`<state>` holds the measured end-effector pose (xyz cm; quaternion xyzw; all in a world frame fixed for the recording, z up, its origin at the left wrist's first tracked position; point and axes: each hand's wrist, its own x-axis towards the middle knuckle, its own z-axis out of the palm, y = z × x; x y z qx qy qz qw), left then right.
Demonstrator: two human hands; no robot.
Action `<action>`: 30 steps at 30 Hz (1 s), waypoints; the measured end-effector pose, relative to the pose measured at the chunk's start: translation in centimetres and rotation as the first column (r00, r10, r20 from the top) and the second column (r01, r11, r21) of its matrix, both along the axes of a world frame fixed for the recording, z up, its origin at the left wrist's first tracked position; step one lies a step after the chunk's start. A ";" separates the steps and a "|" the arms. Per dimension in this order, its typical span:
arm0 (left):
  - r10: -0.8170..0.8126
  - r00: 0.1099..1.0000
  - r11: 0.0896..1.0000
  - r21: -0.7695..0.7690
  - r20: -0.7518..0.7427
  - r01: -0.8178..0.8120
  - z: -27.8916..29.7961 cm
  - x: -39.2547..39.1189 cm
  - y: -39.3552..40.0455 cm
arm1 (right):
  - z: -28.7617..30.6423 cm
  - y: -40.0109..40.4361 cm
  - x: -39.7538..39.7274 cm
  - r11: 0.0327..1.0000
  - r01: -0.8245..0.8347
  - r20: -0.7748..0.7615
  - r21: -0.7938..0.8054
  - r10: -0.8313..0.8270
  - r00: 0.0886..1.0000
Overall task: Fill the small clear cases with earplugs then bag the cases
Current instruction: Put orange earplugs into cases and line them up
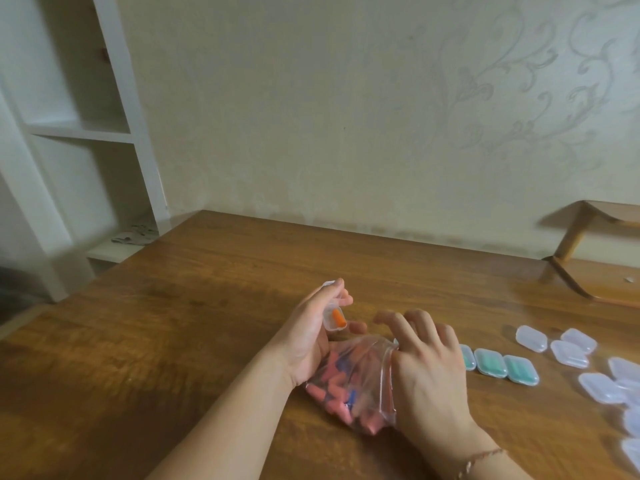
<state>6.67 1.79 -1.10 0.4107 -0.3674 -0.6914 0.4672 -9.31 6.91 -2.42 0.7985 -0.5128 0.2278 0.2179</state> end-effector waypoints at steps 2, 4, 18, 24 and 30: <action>0.001 1.000 1.000 -0.004 -0.003 -0.001 0.0 0.0 0.1 | -0.2 -0.1 -0.1 0.999 -0.018 0.030 0.034 0.017 0.999; 0.015 1.000 1.000 -0.005 -0.010 -0.015 0.1 0.0 0.1 | -0.2 -0.2 -0.2 0.995 -0.075 0.102 0.062 0.068 0.992; 0.162 0.880 0.987 0.071 -0.445 -0.146 2.2 -0.3 1.9 | 5.1 1.5 -5.3 0.740 -0.673 0.983 -0.020 0.136 0.120; -0.004 0.909 1.000 -0.028 -0.417 -0.008 2.8 -1.8 4.7 | 4.7 2.1 -3.3 0.811 -0.569 0.930 0.138 0.092 0.356; -0.091 0.911 0.995 -0.084 -0.401 0.062 2.6 -2.3 5.2 | 5.5 2.5 -2.7 0.744 -0.665 0.993 0.073 0.010 0.120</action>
